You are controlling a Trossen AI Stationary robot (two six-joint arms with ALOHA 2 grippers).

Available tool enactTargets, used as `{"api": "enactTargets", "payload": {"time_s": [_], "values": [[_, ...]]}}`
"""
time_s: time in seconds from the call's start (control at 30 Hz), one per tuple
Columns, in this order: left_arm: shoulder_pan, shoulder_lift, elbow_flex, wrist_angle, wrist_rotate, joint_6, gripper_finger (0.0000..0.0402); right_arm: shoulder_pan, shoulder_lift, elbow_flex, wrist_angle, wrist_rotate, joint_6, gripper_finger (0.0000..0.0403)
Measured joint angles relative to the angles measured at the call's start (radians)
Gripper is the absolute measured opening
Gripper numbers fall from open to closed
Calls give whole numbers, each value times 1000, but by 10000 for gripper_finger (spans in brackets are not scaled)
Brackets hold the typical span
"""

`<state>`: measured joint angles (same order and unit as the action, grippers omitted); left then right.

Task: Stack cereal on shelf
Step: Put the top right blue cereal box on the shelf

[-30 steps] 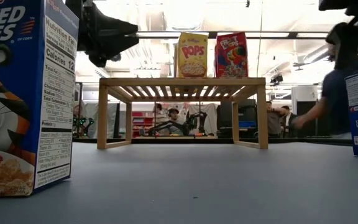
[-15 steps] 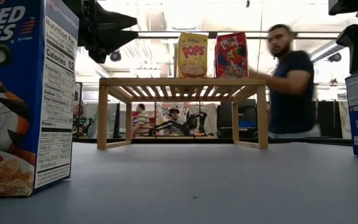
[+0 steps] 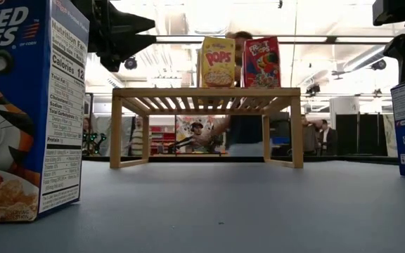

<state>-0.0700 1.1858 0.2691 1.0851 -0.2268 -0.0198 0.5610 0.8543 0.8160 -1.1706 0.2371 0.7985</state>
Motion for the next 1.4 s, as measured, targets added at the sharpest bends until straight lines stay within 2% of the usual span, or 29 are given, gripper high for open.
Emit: {"api": "enactTargets", "payload": {"time_s": [0.67, 0.97, 1.4], "values": [[0, 0, 0, 0, 0, -1, 208, 0, -5, -37, 10, -6, -17, 325], [0, 8, -1, -2, 0, -1, 208, 0, -29, 6, 3, -4, -40, 325], [0, 8, -1, -5, 0, -1, 208, 5, -14, -65, 109, -32, -56, 325]]}}
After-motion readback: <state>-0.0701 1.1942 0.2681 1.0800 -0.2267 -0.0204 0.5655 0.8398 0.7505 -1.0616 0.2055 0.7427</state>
